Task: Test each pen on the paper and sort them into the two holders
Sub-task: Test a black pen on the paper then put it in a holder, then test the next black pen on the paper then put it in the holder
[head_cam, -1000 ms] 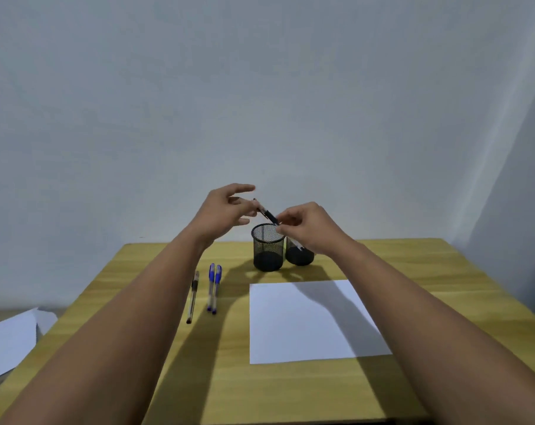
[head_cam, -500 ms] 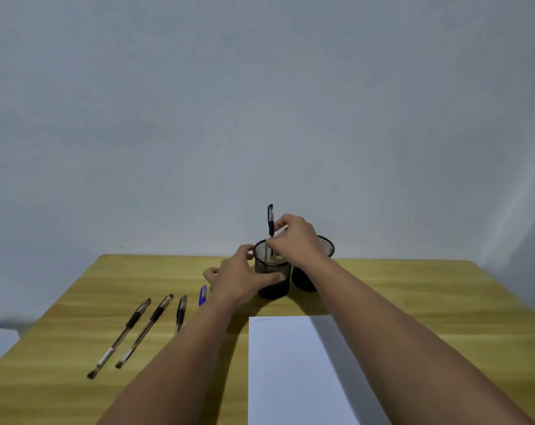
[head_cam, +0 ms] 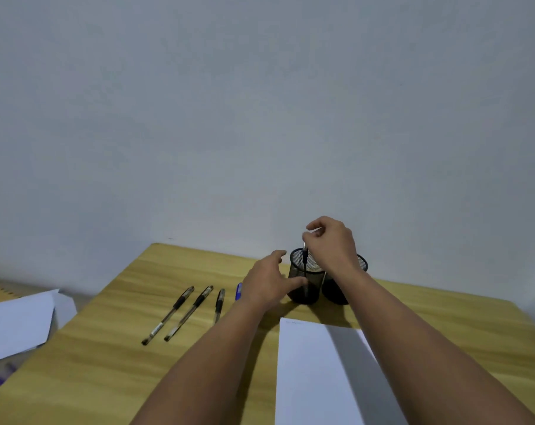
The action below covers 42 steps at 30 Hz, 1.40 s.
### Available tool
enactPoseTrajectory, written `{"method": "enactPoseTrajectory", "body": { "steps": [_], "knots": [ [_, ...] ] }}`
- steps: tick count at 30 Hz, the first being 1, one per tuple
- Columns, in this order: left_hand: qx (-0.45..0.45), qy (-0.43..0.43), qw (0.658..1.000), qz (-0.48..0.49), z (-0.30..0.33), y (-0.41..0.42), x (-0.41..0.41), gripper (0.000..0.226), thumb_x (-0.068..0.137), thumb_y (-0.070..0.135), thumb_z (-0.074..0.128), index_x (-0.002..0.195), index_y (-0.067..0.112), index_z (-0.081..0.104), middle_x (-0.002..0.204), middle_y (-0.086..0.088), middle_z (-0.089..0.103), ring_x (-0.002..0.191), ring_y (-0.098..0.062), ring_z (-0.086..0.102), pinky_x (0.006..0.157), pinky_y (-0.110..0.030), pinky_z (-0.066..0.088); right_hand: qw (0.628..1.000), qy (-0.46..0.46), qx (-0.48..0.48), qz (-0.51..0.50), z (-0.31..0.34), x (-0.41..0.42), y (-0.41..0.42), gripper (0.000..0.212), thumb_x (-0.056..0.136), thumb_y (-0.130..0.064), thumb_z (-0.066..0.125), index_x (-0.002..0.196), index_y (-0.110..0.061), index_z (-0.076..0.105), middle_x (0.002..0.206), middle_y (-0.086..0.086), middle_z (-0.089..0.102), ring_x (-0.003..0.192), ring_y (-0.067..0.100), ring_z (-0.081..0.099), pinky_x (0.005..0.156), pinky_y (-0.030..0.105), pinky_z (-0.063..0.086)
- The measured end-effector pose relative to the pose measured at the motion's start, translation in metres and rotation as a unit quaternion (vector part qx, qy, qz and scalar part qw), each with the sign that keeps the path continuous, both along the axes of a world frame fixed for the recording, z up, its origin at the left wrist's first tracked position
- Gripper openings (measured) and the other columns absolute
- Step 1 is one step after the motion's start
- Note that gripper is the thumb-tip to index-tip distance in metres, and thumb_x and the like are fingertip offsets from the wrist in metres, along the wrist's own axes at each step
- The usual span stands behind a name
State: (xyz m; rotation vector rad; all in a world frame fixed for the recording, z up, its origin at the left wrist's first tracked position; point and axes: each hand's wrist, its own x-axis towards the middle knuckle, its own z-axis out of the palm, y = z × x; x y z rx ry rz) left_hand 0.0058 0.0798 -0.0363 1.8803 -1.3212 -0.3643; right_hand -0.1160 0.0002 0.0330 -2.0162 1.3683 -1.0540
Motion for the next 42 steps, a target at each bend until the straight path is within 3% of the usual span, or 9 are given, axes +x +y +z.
{"method": "enactPoseTrajectory", "body": {
  "steps": [8,13,19,24,27,31,35,39,42],
  "knots": [
    [0.021,-0.118,0.988,0.097,0.009,0.075,0.091,0.039,0.094,0.038,0.064,0.132,0.027,0.063,0.131,0.008,0.067,0.113,-0.015,0.064,0.093,-0.036,0.053,0.995,0.017,0.054,0.085,-0.003,0.053,0.054,0.014,0.085,-0.023,0.067,0.071,-0.022,0.071,0.081,0.000,0.079,0.080,0.027,0.077,0.083,0.042,0.064],
    [0.066,-0.163,0.973,0.150,-0.013,0.109,0.141,0.031,0.094,0.034,0.060,0.124,0.030,0.067,0.126,0.005,0.066,0.112,-0.018,0.061,0.084,-0.036,0.054,0.968,0.122,0.129,0.174,-0.032,0.106,0.086,0.016,0.086,-0.019,0.069,0.080,-0.006,0.078,0.081,0.011,0.081,0.079,0.033,0.080,0.078,0.050,0.068],
    [0.102,-0.172,0.971,0.133,-0.040,0.115,0.162,0.024,0.095,0.043,0.060,0.115,0.034,0.071,0.114,0.009,0.063,0.104,-0.016,0.062,0.079,-0.034,0.054,0.948,0.238,0.134,0.166,-0.069,0.151,0.107,0.013,0.086,-0.021,0.068,0.082,-0.009,0.065,0.086,0.006,0.070,0.082,0.031,0.069,0.058,0.031,0.049],
    [0.076,-0.176,0.972,0.133,-0.050,0.116,0.167,0.019,0.094,0.037,0.062,0.108,0.034,0.073,0.108,0.011,0.067,0.099,-0.015,0.063,0.073,-0.031,0.051,0.942,0.265,0.140,0.150,-0.080,0.165,0.115,0.023,0.089,-0.023,0.067,0.076,-0.015,0.051,0.081,0.003,0.058,0.084,0.030,0.061,0.061,0.031,0.043],
    [0.060,-0.166,0.975,0.134,-0.054,0.116,0.167,0.017,0.092,0.037,0.063,0.106,0.035,0.073,0.101,0.013,0.064,0.094,-0.013,0.063,0.073,-0.034,0.055,0.944,0.258,0.152,0.140,-0.082,0.170,0.115,0.028,0.089,-0.027,0.069,0.074,-0.016,0.048,0.080,0.002,0.056,0.083,0.030,0.060,0.053,0.028,0.039],
    [0.051,-0.161,0.977,0.127,-0.058,0.117,0.170,0.018,0.092,0.040,0.064,0.106,0.035,0.074,0.097,0.014,0.062,0.090,-0.010,0.062,0.073,-0.035,0.056,0.943,0.252,0.167,0.140,-0.078,0.174,0.115,0.031,0.091,-0.036,0.072,0.078,-0.015,0.054,0.087,0.003,0.063,0.087,0.028,0.064,0.065,0.031,0.046],
    [0.027,-0.154,0.979,0.130,-0.052,0.120,0.167,0.031,0.094,0.043,0.061,0.122,0.032,0.069,0.112,0.011,0.064,0.099,-0.012,0.064,0.075,-0.034,0.055,0.952,0.210,0.170,0.145,-0.061,0.162,0.116,0.038,0.089,-0.044,0.075,0.073,-0.018,0.053,0.074,-0.002,0.058,0.074,0.021,0.060,0.054,0.028,0.040],
    [-0.025,-0.154,0.980,0.121,-0.034,0.125,0.157,0.047,0.094,0.037,0.062,0.140,0.031,0.056,0.134,0.008,0.058,0.115,-0.017,0.061,0.081,-0.038,0.055,0.964,0.136,0.173,0.146,-0.035,0.131,0.109,0.033,0.083,-0.038,0.074,0.064,-0.015,0.058,0.065,0.002,0.067,0.058,0.021,0.063,0.057,0.029,0.049],
    [-0.066,-0.185,0.978,0.067,-0.016,0.124,0.138,0.058,0.091,0.034,0.068,0.145,0.033,0.049,0.141,0.012,0.055,0.119,-0.014,0.059,0.085,-0.036,0.055,0.949,0.013,0.251,0.191,-0.021,0.095,0.103,0.026,0.089,-0.017,0.073,0.067,-0.008,0.062,0.067,0.014,0.071,0.043,0.020,0.060,0.051,0.028,0.051]
  ]
}}
